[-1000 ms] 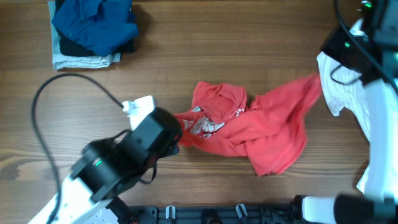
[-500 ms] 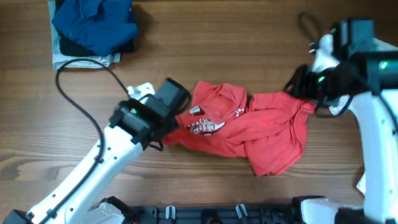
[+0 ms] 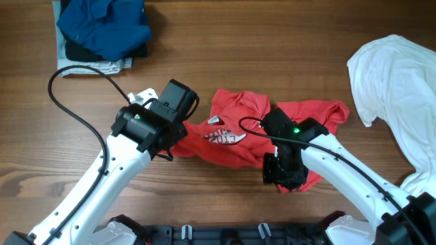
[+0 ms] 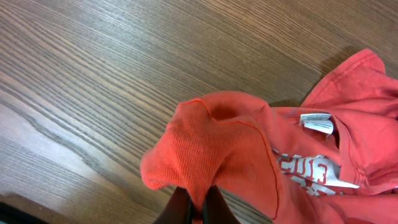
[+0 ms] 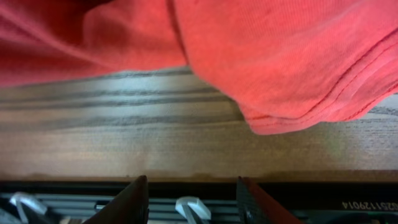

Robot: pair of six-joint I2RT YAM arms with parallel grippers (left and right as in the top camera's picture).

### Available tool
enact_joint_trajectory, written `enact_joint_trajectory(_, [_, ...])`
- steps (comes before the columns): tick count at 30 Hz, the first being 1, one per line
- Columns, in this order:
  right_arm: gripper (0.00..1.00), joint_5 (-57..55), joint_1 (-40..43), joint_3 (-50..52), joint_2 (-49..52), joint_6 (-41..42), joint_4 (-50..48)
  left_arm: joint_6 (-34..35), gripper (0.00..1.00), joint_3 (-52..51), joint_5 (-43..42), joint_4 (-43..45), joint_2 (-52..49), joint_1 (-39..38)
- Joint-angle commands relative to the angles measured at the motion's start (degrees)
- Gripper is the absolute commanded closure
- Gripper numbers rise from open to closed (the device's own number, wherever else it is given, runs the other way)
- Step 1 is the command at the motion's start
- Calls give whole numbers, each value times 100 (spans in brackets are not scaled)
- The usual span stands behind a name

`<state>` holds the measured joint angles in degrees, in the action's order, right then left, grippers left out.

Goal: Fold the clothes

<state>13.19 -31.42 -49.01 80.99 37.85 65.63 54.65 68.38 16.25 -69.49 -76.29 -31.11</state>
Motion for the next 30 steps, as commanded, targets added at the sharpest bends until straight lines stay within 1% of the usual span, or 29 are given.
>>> enact_joint_trajectory(1, [53, -466, -28, 190, -9, 767, -332, 109, 96, 15, 118, -7, 4, 33])
enact_joint_trajectory(2, [48, -490, -28, 352, -9, 863, -538, 109, 96, 15, 118, -26, 4, 33])
enact_joint_trajectory(3, [41, -487, -28, 496, -9, 901, -743, 109, 96, 15, 118, -81, 4, 33])
enact_joint_trajectory(4, [37, -490, -28, 592, -9, 1019, -927, 107, 96, 15, 120, -98, 4, 33])
enact_joint_trajectory(7, [32, -721, -22, 678, -9, 1211, -1272, 109, 96, 15, 118, -109, 4, 33])
enact_joint_trajectory(8, [24, -964, -22, 678, 22, 1204, -1416, 107, 96, 15, 118, -129, 4, 33])
enact_joint_trajectory(9, [26, -1115, -15, 678, 76, 1204, -1408, 107, 96, 15, 120, -173, 4, 33])
enact_joint_trajectory(11, [37, -1180, -7, 678, 210, 1211, -1440, 107, 96, 15, 120, -221, 4, 33])
enact_joint_trajectory(12, [52, -1257, -7, 678, 363, 1241, -1445, 107, 96, 15, 120, -216, 4, 33])
enact_joint_trajectory(14, [75, -1231, -7, 678, 472, 1388, -1443, 107, 96, 15, 120, -216, 4, 33])
enact_joint_trajectory(15, [85, -1233, -7, 678, 479, 1486, -1436, 107, 96, 15, 120, -216, 4, 33])
enact_joint_trajectory(17, [96, -1231, 24, 660, 476, 1469, -1423, 107, 96, 15, 120, -219, 4, 33])
enact_joint_trajectory(19, [96, -1239, 160, 551, 472, 1438, -1248, 107, 96, 15, 120, -216, 4, 33])
enact_joint_trajectory(20, [96, -1237, 352, 391, 466, 1185, -1178, 107, 96, 15, 120, -219, 4, 33])
enact_joint_trajectory(22, [96, -1237, 763, 155, 461, 949, -1158, 107, 96, 15, 120, -221, 4, 33])
enact_joint_trajectory(23, [96, -1235, 1419, -168, 461, 603, -1274, 107, 96, 15, 122, -260, 4, 33])
enact_joint_trajectory(25, [96, -1239, 2205, -660, 463, 201, -1543, 107, 96, 15, 122, -299, 4, 33])
enact_joint_trajectory(28, [96, -1276, 3342, -1517, 463, -144, -1788, 107, 96, 15, 122, -310, 4, 33])
enact_joint_trajectory(29, [89, -1209, 3539, -1679, 470, -382, -1856, 107, 96, 15, 125, -321, 4, 33])
enact_joint_trajectory(30, [86, -1193, 3681, -1792, 470, -509, -1869, 107, 96, 15, 125, -323, 4, 33])
